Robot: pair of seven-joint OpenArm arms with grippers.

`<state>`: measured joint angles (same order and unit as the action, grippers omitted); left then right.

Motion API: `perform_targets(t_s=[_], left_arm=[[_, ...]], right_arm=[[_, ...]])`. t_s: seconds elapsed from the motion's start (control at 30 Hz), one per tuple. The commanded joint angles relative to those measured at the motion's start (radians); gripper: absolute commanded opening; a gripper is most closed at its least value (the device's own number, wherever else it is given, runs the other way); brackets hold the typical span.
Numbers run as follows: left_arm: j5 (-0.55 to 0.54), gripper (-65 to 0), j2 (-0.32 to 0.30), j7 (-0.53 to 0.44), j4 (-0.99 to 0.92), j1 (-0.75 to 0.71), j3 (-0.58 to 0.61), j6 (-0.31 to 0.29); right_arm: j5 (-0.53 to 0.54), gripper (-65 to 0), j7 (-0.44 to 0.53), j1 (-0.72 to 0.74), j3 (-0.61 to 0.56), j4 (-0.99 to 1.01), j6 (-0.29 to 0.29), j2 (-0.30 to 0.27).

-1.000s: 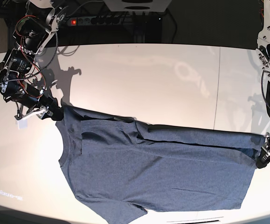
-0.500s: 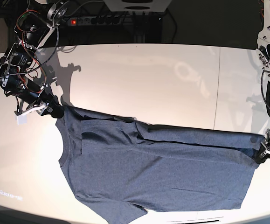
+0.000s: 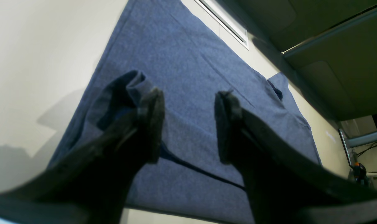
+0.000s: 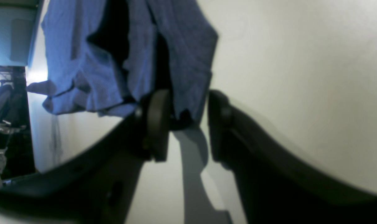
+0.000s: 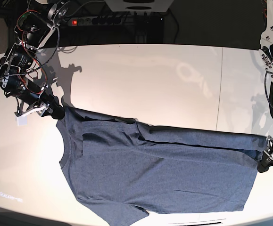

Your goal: Fold the T-shirt properly

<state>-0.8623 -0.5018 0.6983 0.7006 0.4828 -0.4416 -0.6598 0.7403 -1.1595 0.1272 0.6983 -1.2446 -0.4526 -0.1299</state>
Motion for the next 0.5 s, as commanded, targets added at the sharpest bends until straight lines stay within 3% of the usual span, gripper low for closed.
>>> perform_targets(t_s=[0.0, 0.17, 0.3, 0.37, 0.47], left_arm=[[-0.019, -35.3, -0.022, -0.021, 0.015, 0.029, -0.002, -0.038], [0.029, -35.3, -0.022, -0.011, 0.015, 0.029, -0.002, -0.038], [0.052, -35.8, -0.022, 0.072, 0.015, 0.029, -0.002, -0.038], [0.052, -40.8, -0.022, 0.098, 0.015, 0.029, -0.002, -0.038], [0.052, -56.2, -0.023, 0.118, 0.015, 0.029, -0.002, -0.038]], right_arm=[[-0.067, -42.7, -0.041, -0.006, -0.001, -0.002, -0.042, -0.005], [-0.067, -42.7, -0.041, -0.006, -0.001, -0.002, -0.042, -0.005], [-0.067, -42.7, -0.041, -0.006, -0.001, -0.002, -0.042, -0.005], [-0.067, -42.7, -0.041, -0.006, -0.001, -0.002, -0.042, -0.005], [-0.067, -42.7, -0.038, -0.006, -0.001, -0.002, -0.041, -0.005]])
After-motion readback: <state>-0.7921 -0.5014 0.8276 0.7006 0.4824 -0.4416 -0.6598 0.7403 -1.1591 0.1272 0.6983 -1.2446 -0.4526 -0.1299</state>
